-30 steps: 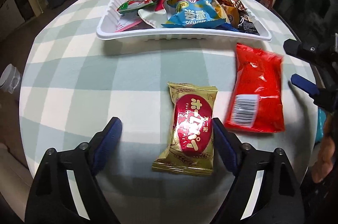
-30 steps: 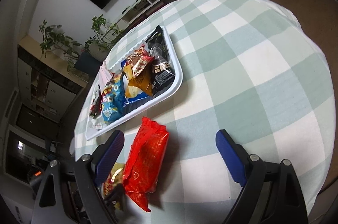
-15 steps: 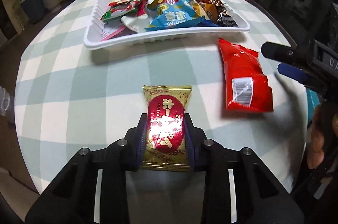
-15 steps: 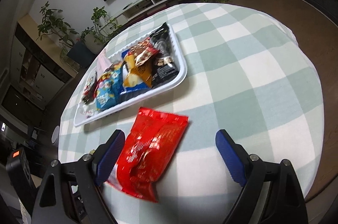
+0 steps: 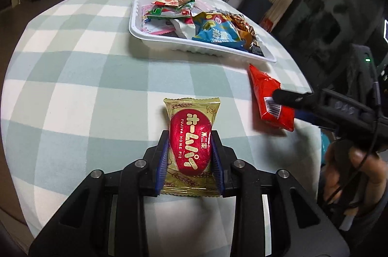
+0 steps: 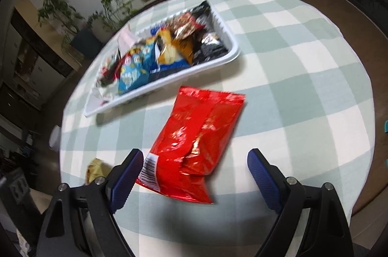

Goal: Organize snacks

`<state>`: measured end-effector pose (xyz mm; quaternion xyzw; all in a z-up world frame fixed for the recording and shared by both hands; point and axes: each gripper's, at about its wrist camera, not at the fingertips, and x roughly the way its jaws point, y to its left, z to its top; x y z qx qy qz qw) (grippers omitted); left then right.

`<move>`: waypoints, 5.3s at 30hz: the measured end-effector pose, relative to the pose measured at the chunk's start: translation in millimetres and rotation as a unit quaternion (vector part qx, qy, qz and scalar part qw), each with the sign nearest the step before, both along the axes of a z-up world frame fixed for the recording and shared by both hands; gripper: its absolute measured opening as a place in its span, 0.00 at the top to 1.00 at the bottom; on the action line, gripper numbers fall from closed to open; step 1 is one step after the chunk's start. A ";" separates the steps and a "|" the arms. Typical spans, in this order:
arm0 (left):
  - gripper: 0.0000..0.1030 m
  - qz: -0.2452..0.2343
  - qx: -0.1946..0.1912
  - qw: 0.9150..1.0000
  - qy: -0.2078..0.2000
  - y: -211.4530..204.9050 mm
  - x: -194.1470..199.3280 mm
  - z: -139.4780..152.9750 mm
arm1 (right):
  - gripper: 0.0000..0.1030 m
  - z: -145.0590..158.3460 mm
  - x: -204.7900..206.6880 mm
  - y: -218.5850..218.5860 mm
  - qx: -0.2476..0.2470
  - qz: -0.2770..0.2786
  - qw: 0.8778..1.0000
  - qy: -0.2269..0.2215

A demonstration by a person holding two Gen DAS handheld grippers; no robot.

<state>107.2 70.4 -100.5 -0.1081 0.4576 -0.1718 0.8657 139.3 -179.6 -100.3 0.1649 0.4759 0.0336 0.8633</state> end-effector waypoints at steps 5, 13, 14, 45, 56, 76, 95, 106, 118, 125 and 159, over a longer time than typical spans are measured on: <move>0.72 -0.004 -0.008 1.000 -0.001 1.2 -0.3 -0.9 | 0.16 -8.4 10.4 25.7 -0.052 0.016 0.998 0.014; 0.72 0.000 -0.019 1.000 0.000 3.2 -1.1 -1.7 | 0.42 -11.1 6.0 36.5 -0.124 0.031 0.992 -0.012; 0.72 0.000 -0.019 1.000 0.000 3.2 -1.2 -1.7 | 0.48 -10.5 4.5 34.1 -0.123 0.028 0.992 -0.014; 0.72 0.050 -0.012 0.991 -0.121 39.1 86.7 138.4 | 0.59 144.1 13.5 -96.8 -0.017 -0.045 0.982 -0.184; 0.72 0.026 0.061 0.994 -0.086 -15.2 184.1 107.8 | 0.58 125.5 126.1 -0.1 -0.043 0.071 0.985 -0.153; 0.71 0.020 0.103 0.993 -0.052 -25.3 224.7 27.3 | 0.58 32.5 160.5 35.0 -0.090 0.107 0.987 -0.074; 0.70 0.026 0.122 0.991 -0.040 -27.9 230.8 12.6 | 0.58 14.1 165.0 41.4 -0.085 0.100 0.990 -0.056; 0.70 0.039 0.126 0.990 -0.055 -28.5 236.5 1.5 | 0.57 8.5 162.5 47.7 -0.111 0.085 0.988 -0.067; 0.63 0.049 0.116 0.988 -0.088 -26.0 222.1 2.5 | 0.56 10.1 159.5 61.1 -0.154 0.093 0.981 -0.077; 0.39 0.064 0.098 0.989 -0.087 -16.4 221.2 3.3 | 0.49 16.5 160.2 71.3 -0.188 0.096 0.974 -0.082; 0.00 0.101 -0.003 0.978 -0.182 -27.8 -47.8 77.1 | 0.00 69.0 -73.6 -6.6 -0.111 0.000 0.957 -0.267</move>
